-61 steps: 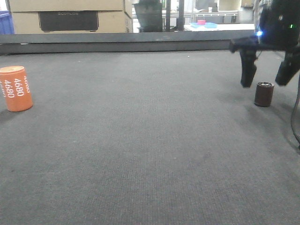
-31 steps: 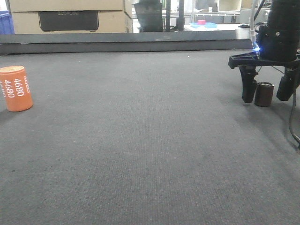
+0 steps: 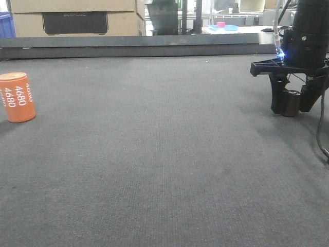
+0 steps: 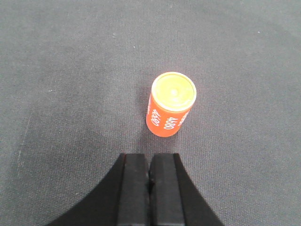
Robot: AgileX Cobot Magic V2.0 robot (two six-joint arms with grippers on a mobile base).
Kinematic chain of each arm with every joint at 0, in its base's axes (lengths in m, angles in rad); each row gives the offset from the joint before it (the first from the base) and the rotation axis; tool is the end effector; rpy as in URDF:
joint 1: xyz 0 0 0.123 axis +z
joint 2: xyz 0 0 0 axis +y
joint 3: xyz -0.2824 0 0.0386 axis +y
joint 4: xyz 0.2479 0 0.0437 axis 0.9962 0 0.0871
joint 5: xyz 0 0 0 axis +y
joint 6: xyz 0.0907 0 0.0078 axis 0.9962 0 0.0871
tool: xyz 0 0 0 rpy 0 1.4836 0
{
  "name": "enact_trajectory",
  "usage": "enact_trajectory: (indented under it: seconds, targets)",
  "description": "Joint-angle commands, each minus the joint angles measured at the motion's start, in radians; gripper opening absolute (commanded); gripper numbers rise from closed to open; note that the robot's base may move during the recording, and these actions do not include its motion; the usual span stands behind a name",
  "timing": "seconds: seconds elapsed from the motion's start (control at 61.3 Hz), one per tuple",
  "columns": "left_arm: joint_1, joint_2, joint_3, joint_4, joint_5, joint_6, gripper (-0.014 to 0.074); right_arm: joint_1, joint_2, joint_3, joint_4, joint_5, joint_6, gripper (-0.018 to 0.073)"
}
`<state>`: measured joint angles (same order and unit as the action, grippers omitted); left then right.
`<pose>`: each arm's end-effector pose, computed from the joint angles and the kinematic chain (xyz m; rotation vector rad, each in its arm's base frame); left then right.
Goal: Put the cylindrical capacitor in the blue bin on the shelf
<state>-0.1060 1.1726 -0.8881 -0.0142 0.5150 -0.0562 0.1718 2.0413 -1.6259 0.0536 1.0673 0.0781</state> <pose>0.2437 -0.0266 0.3110 0.0464 2.2845 -0.0991 0.4157 0.0765 0.2076 -0.1069 2.9701 0.1051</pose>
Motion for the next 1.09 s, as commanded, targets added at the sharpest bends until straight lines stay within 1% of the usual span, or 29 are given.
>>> enact_trajectory:
  seconds: [0.0,0.147,0.196,0.31,0.506,0.571,0.636,0.685,0.783,0.799,0.848,0.897,0.979,1.077]
  targets:
    - [0.002,0.001,-0.026,-0.010,0.011,-0.004,-0.0111,0.000,-0.005,-0.005,-0.014,-0.009,0.000,-0.0168]
    - [0.000,0.044,-0.134,-0.005,0.127,0.013,-0.0111,0.000,-0.005,-0.005,-0.014,-0.012,0.000,-0.0167]
    - [0.000,0.079,-0.184,-0.002,0.174,0.031,-0.0111,0.000,-0.005,-0.005,-0.014,-0.018,0.000,-0.0167]
    - [0.000,0.172,-0.296,0.000,0.264,0.042,-0.0111,0.000,-0.005,-0.005,-0.014,-0.025,0.000,-0.0167]
    - [0.000,0.326,-0.463,0.000,0.309,0.047,-0.0111,0.000,-0.005,-0.005,-0.014,-0.025,0.000,-0.0167]
    - [0.000,0.367,-0.513,0.000,0.329,0.047,-0.0097,0.000,-0.005,-0.005,-0.014,-0.025,0.000,-0.0167]
    - [0.000,0.409,-0.552,-0.002,0.346,0.049,-0.0034,0.000,-0.005,-0.005,-0.014,-0.025,0.000,-0.0167]
    - [0.000,0.436,-0.584,-0.002,0.366,0.049,0.0031,0.000,-0.005,-0.005,-0.014,-0.025,0.000,-0.0167]
    - [-0.007,0.486,-0.629,-0.006,0.393,0.049,0.0224,0.000,-0.005,-0.005,-0.014,-0.027,0.000,-0.0167]
    - [-0.012,0.497,-0.634,-0.006,0.396,0.049,0.0271,0.000,-0.005,-0.005,-0.014,-0.027,0.000,-0.0167]
    - [-0.022,0.516,-0.650,-0.004,0.397,0.056,0.0374,0.000,-0.005,-0.005,-0.014,-0.029,0.000,-0.0167]
    - [-0.038,0.539,-0.661,0.008,0.397,0.056,0.0459,0.000,-0.005,-0.005,-0.014,-0.029,0.000,-0.0167]
    - [-0.060,0.577,-0.667,0.049,0.393,0.056,0.0534,0.000,-0.005,-0.005,-0.014,-0.029,0.000,-0.0167]
    - [-0.069,0.617,-0.667,0.069,0.397,0.056,0.0550,0.000,-0.005,-0.005,-0.014,-0.029,0.000,-0.0167]
